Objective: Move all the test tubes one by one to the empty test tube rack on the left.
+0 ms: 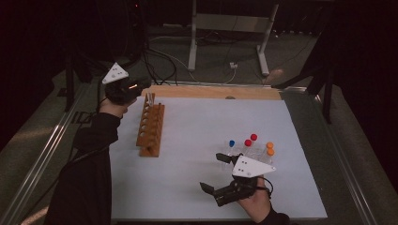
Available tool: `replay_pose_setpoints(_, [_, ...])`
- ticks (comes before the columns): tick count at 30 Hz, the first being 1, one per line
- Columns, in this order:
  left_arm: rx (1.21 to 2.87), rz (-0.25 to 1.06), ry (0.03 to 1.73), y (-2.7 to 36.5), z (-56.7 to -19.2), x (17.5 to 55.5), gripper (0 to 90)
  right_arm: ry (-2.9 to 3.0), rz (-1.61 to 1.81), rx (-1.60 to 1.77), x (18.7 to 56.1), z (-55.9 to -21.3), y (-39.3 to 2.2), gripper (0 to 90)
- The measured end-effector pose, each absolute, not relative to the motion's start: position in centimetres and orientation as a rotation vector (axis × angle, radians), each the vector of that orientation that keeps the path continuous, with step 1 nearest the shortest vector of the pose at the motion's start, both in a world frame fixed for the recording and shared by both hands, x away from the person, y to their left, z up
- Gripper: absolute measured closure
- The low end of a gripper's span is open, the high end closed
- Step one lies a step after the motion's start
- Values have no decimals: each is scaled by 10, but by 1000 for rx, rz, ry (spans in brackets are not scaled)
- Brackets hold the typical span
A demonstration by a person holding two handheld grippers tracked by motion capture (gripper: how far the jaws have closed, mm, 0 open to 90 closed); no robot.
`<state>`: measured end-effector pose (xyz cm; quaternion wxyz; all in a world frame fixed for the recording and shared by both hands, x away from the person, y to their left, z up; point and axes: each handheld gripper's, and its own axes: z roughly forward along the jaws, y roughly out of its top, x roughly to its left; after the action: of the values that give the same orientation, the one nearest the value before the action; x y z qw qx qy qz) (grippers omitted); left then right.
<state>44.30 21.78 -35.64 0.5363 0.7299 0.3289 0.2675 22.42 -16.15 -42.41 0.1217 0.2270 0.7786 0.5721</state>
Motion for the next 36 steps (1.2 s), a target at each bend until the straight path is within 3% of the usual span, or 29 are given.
replay_pose_setpoints(13, [1711, 679, 871, 227, -372, 470, 781, 2291, 1682, 659, 224, -425, -162, 4])
replay_pose_setpoints(36, [1715, 681, 945, 225, -417, 485, 781, 2308, 1703, 665, 223, -426, -163, 4])
